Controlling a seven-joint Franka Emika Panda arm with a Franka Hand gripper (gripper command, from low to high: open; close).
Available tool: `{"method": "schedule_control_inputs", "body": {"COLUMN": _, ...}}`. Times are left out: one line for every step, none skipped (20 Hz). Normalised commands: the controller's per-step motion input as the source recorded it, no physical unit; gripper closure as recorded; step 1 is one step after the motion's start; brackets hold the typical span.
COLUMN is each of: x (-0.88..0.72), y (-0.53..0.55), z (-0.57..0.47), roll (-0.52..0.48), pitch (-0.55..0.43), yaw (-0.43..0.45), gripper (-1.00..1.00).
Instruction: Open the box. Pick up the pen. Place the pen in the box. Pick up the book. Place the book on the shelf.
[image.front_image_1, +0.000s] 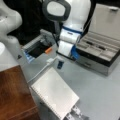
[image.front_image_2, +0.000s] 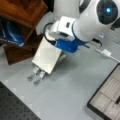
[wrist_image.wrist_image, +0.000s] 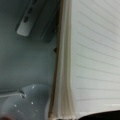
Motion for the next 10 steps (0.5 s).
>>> {"method": "schedule_control_inputs", "body": {"x": -0.17, "y": -0.14, "z": -0.2, "roll": -0.427, "pitch": -0.018, "yaw": 0.094, "gripper": -1.0}}
{"method": "schedule_control_inputs", "body": {"x": -0.17, "y": -0.15, "z": -0.22, "roll": -0.449, "pitch": -0.03, "yaw": 0.097, "gripper": -1.0}}
{"method": "schedule_control_inputs", "body": {"x": -0.15, "y": -0.15, "z": -0.22, "roll": -0.431, "pitch": -0.036, "yaw": 0.094, "gripper": -1.0}}
{"method": "schedule_control_inputs", "body": {"x": -0.13, "y": -0.13, "z": -0.22, "roll": -0.436, "pitch": -0.051, "yaw": 0.082, "gripper": -1.0}}
{"method": "schedule_control_inputs", "body": {"x": -0.13, "y": -0.14, "z": -0.24, "roll": -0.428, "pitch": -0.056, "yaw": 0.071, "gripper": -1.0}}
{"method": "schedule_control_inputs", "body": {"x": -0.11, "y": -0.13, "z": -0.26, "roll": -0.414, "pitch": -0.057, "yaw": 0.06, "gripper": -1.0}}
{"method": "schedule_control_inputs", "body": {"x": -0.11, "y": -0.13, "z": -0.27, "roll": -0.4, "pitch": -0.06, "yaw": 0.057, "gripper": -1.0}}
{"method": "schedule_control_inputs", "body": {"x": -0.1, "y": -0.13, "z": -0.29, "roll": -0.387, "pitch": -0.068, "yaw": 0.054, "gripper": -1.0}}
{"method": "schedule_control_inputs", "body": {"x": -0.09, "y": -0.12, "z": -0.3, "roll": -0.398, "pitch": -0.087, "yaw": 0.042, "gripper": -1.0}}
{"method": "schedule_control_inputs", "body": {"x": -0.08, "y": -0.1, "z": -0.3, "roll": -0.414, "pitch": -0.105, "yaw": 0.034, "gripper": -1.0}}
